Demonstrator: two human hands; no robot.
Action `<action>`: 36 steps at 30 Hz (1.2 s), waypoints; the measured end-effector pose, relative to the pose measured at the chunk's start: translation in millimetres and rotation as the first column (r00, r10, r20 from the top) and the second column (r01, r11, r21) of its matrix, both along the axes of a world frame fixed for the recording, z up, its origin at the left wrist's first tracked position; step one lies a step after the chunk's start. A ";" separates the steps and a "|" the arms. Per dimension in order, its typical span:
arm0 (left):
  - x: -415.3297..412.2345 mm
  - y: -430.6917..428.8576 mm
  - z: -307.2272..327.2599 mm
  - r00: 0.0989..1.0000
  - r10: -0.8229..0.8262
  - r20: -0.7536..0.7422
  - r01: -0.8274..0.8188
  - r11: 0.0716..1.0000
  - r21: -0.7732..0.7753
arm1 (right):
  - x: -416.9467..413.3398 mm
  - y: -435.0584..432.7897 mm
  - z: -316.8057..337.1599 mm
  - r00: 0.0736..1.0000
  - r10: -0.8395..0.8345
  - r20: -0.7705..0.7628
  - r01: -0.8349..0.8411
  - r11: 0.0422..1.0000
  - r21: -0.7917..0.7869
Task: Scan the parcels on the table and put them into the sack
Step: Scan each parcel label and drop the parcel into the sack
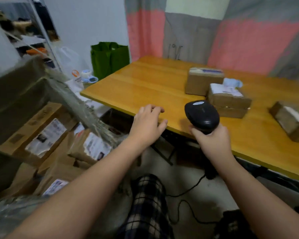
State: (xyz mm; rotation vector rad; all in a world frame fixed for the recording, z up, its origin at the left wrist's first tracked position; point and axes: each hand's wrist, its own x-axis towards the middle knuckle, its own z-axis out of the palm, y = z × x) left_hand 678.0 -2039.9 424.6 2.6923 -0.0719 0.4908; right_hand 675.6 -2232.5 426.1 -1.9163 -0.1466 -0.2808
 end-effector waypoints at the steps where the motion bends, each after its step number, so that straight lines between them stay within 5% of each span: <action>1: 10.9 -18.7 0.7 0.999 -0.048 -0.011 0.048 0.999 -0.007 | 2.8 -18.5 2.7 0.999 -0.039 -0.014 0.039 0.999 0.010; 8: 103.6 -111.7 24.7 0.975 -0.218 -0.028 0.213 0.968 -0.132 | 24.1 -103.2 14.5 0.974 -0.220 -0.061 0.226 0.966 0.125; 11: 132.9 -127.0 26.7 0.962 -0.235 -0.140 0.232 0.972 -0.043 | 33.5 -115.7 17.6 0.972 -0.216 -0.092 0.234 0.927 0.293; 16: 128.3 -135.0 20.5 0.960 -0.279 -0.016 0.278 0.960 -0.043 | 47.2 -119.5 19.3 0.972 -0.115 -0.203 0.222 0.720 0.657; 19: 120.8 -134.2 27.7 0.946 -0.323 0.023 0.323 0.937 -0.135 | 53.7 -116.4 17.1 0.962 -0.057 -0.268 0.229 0.708 0.668; 23: 125.0 -122.6 37.3 0.939 -0.316 -0.139 0.255 0.906 -0.338 | 53.0 -99.5 13.8 0.969 0.032 -0.244 0.153 0.698 0.699; 27: 114.0 -104.7 35.4 0.831 -0.434 -0.349 0.088 0.721 -0.687 | 47.5 -88.5 10.7 0.984 0.077 -0.164 0.055 0.734 0.677; 36: 85.4 -79.4 11.1 0.892 -0.408 -0.197 0.040 0.503 -0.863 | 35.7 -70.8 12.0 0.988 0.150 -0.048 -0.090 0.789 0.608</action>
